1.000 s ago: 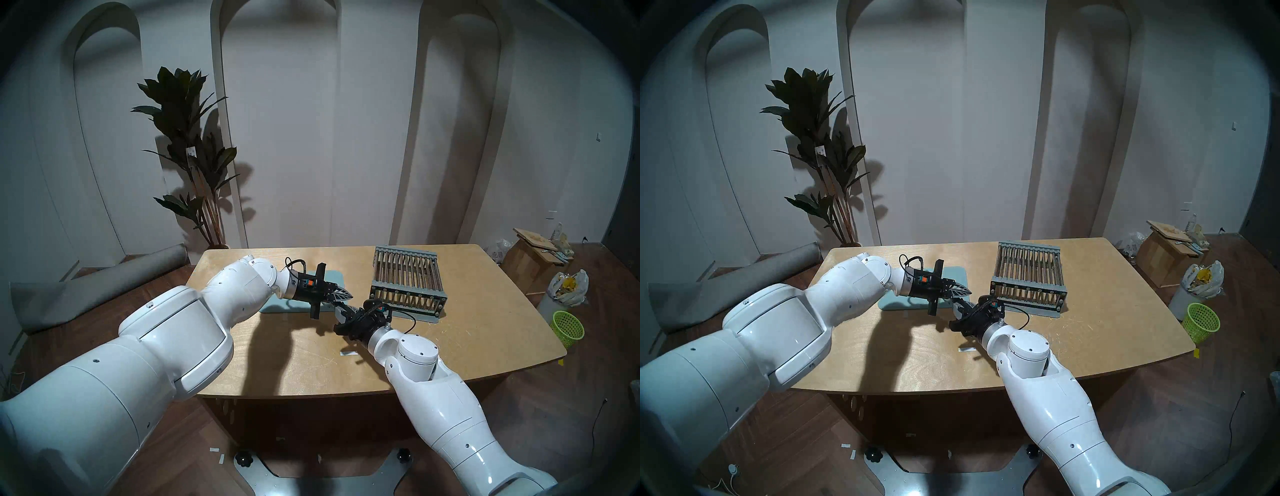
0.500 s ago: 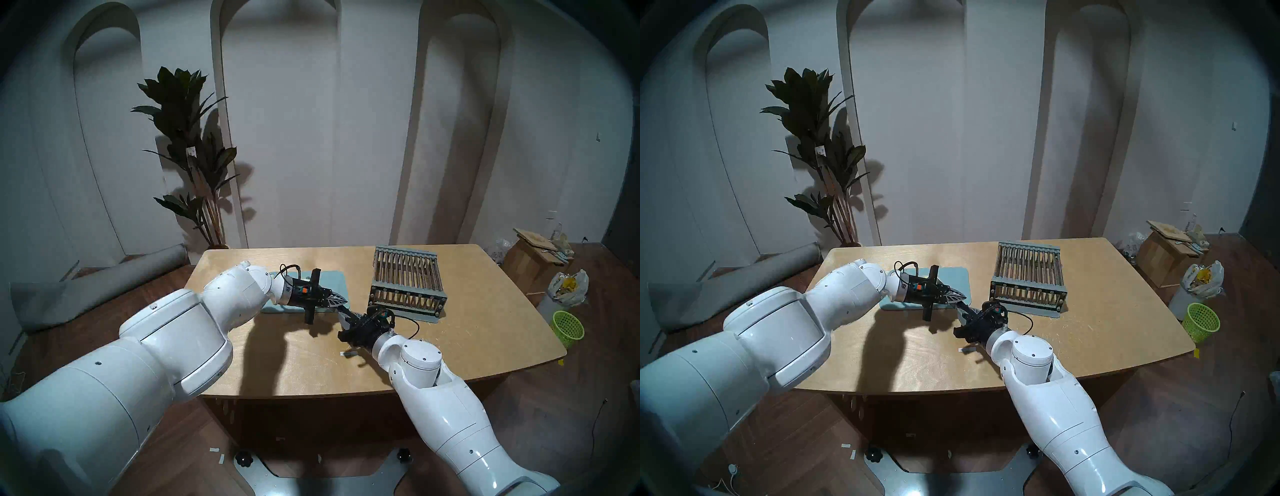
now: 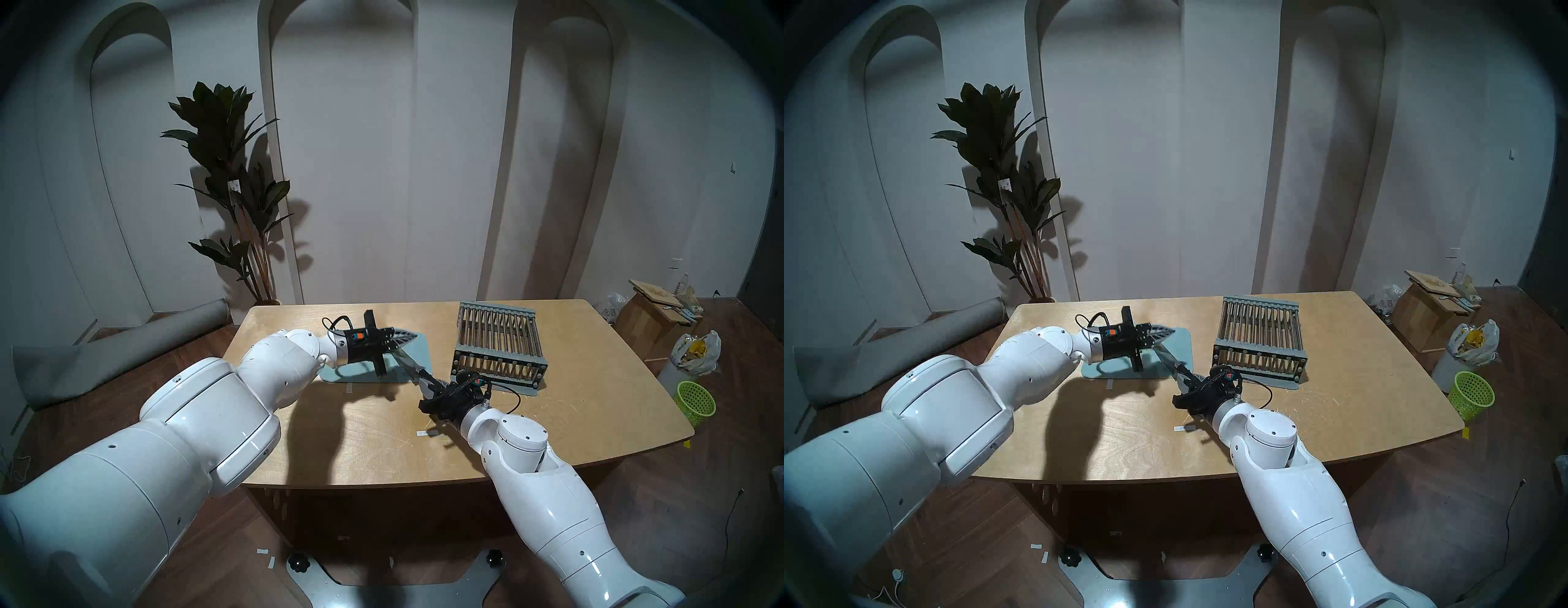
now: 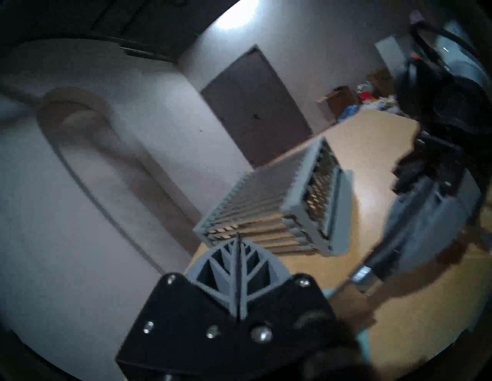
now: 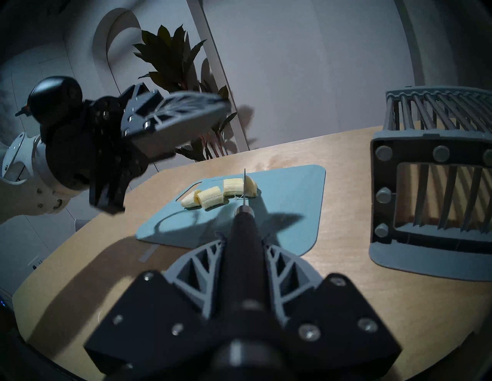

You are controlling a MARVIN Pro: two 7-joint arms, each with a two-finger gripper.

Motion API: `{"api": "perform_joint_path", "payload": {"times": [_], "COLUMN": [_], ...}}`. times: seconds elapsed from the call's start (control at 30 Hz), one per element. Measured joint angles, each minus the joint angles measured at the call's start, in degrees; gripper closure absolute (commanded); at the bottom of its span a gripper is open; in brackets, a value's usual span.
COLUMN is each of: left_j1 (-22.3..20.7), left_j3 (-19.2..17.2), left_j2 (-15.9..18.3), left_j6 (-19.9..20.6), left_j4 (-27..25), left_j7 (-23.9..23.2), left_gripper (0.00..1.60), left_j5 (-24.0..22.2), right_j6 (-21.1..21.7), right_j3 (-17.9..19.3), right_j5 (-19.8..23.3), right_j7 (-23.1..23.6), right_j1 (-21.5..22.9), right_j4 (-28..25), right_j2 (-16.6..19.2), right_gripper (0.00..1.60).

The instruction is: Cut the banana into four pieces on the cutting board

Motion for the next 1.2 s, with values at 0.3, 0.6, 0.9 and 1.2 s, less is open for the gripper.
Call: {"api": "perform_joint_path", "payload": {"times": [0.3, 0.6, 0.9, 1.2], "left_j1": [-0.1, 2.1, 3.7, 4.9], "left_j3": [-9.4, -15.2, -21.8, -30.2], "left_j2": [2.4, 4.3, 4.4, 3.5], "left_j6": [2.1, 5.6, 10.5, 13.6], "left_j4": [-1.0, -2.9, -4.9, -6.6], "left_j7": [-0.9, -10.0, -15.9, -14.9], "left_gripper": [1.60, 1.60, 1.60, 1.60], "left_j5": [-11.0, -18.2, -26.7, -37.9], "right_j6": [5.6, 12.7, 12.9, 12.6], "right_j3": [3.5, 8.1, 6.6, 5.9], "right_j5": [8.5, 18.5, 16.7, 14.6], "right_j7": [1.4, 2.7, 2.3, 1.8], "right_j1": [-0.2, 0.4, 0.2, 0.0], "right_j4": [1.5, 3.0, -0.4, -4.2], "right_j2": [-2.3, -4.5, -4.0, -3.1], "right_gripper": [1.60, 1.60, 1.60, 1.60]}}
